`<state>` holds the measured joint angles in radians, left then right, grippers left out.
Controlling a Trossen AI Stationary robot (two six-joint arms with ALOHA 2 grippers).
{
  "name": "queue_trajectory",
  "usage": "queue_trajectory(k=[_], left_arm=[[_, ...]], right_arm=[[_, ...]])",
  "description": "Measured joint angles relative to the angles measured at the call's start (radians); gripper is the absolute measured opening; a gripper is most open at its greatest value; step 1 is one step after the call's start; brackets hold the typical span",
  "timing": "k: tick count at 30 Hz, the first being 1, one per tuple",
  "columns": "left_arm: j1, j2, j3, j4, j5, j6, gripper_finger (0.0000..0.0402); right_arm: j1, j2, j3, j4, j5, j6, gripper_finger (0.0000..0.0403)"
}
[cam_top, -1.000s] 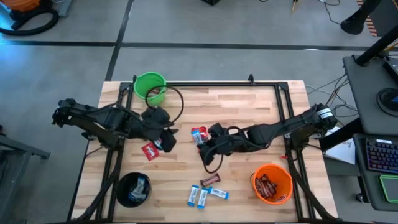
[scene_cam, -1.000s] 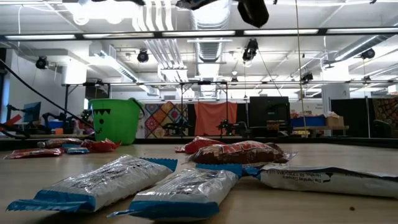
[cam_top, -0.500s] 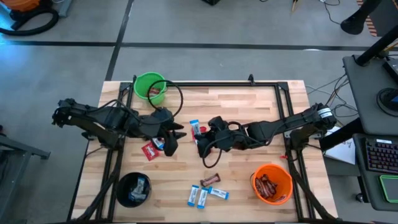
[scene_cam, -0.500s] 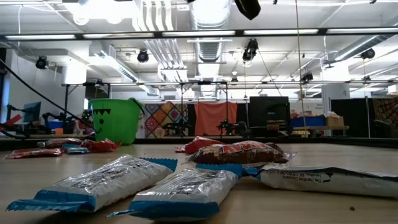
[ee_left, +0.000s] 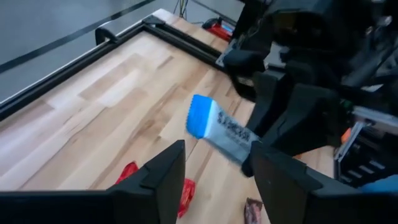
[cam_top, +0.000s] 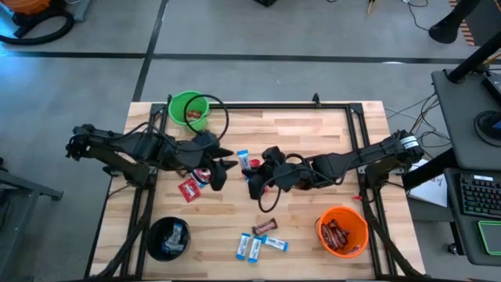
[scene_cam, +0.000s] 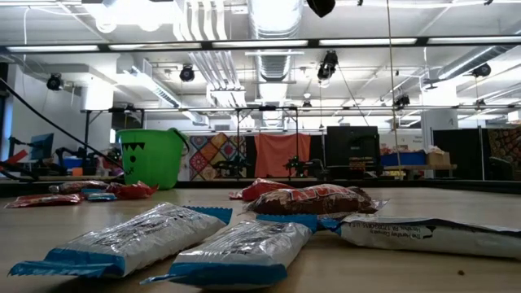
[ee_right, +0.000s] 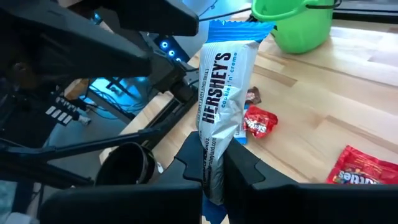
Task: Sort candy
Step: Put the white chocolate into the black bucket
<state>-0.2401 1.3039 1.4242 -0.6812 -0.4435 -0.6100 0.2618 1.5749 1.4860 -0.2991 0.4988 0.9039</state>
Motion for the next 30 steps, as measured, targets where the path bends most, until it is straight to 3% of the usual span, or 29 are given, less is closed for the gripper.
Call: queue_trajectory(k=[8,30], left_arm=[[0.002,0.002,0.000,0.036,0.000,0.000,0.0185],[0.028,0.002,0.000,0.117,0.011,-0.001,0.0186]], right_arm=[[0.000,0.000,0.000,0.074,0.002,-0.043,0.0013],[0.000,0.000,0.005,0.169,-0.002,-0.123,0.0013]])
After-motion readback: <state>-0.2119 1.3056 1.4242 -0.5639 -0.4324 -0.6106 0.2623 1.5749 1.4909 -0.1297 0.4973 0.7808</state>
